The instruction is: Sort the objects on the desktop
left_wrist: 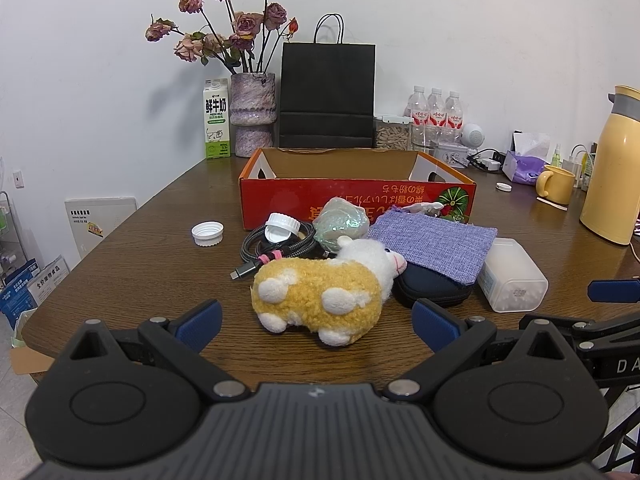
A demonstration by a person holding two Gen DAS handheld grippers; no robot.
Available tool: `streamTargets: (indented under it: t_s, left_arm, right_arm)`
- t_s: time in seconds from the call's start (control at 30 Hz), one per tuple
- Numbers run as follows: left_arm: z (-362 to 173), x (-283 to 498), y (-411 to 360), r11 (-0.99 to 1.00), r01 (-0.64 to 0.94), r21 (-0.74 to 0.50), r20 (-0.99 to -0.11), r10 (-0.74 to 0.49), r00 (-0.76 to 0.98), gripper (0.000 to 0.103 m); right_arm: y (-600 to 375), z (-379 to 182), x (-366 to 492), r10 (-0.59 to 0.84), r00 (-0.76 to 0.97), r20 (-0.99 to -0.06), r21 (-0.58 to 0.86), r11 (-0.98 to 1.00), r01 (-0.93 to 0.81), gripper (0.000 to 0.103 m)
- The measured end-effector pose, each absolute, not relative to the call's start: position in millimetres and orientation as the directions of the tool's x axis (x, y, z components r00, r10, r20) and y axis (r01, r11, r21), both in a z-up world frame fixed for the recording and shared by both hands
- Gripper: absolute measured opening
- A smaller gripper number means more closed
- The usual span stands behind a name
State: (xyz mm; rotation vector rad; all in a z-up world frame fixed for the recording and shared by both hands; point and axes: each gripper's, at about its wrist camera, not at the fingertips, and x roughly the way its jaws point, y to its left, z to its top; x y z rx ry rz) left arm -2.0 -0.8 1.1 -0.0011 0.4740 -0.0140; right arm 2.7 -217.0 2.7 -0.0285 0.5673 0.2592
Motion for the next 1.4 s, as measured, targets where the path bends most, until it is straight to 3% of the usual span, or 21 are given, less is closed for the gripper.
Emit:
streamTargets:
  t_s: [1.4]
  left_arm:
    - [0.7, 1.1, 0.5, 1.000, 0.016, -0.006, -0.463, -0.017, 0.886, 0.103]
  right_arm:
    - [-219.7, 4.2, 0.9, 0.238, 0.809, -0.537, 0.048, 0.966, -0.252, 0.103]
